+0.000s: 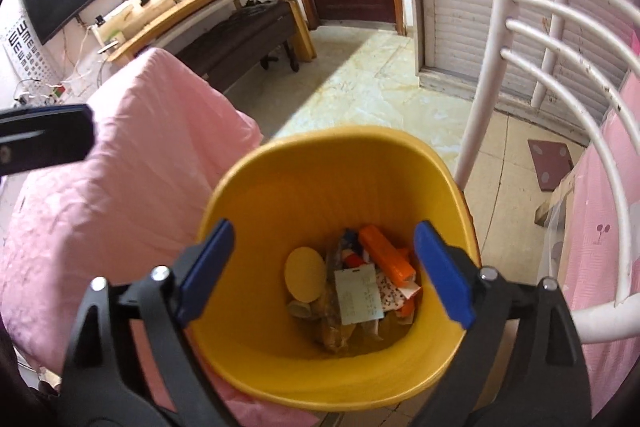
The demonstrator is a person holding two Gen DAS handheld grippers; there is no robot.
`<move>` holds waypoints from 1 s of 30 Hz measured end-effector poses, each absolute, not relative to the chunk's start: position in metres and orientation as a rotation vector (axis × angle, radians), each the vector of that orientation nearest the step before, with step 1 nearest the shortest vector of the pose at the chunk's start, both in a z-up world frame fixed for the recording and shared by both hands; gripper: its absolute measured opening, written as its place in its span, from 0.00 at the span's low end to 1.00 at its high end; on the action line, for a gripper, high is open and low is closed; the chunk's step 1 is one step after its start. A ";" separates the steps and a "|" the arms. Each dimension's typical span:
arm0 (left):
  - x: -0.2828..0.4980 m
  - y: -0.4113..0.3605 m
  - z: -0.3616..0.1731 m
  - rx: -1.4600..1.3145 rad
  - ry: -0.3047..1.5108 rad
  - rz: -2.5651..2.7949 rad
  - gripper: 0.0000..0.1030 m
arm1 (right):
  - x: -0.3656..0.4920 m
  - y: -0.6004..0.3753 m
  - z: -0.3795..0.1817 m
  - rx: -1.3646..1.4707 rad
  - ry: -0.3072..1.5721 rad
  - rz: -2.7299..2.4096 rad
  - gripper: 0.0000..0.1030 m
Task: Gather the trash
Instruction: 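Withdraw both open tools from the bin back over the table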
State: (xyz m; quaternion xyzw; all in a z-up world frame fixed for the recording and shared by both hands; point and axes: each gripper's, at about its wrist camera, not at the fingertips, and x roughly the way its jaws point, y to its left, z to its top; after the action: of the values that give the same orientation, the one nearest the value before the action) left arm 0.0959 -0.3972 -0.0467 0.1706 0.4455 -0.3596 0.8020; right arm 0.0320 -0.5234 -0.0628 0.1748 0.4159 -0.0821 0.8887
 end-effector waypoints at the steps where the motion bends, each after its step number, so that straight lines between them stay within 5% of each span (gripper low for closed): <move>1: 0.094 -0.387 -0.042 0.363 0.930 -0.746 0.74 | 0.032 -0.520 -0.059 0.357 0.859 -0.168 0.86; 10: 0.085 -0.270 -0.011 0.287 0.749 -0.520 0.75 | 0.038 -0.460 -0.009 0.244 0.785 -0.138 0.94; 30: 0.025 -0.049 0.002 0.081 0.601 -0.169 0.80 | 0.017 -0.270 0.070 0.092 0.576 0.141 0.94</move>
State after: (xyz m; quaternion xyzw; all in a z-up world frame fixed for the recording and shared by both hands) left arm 0.0250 -0.0493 0.0021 0.0399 0.2953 -0.0834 0.9509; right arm 0.0166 -0.2699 0.0704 0.0452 0.2836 0.0696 0.9553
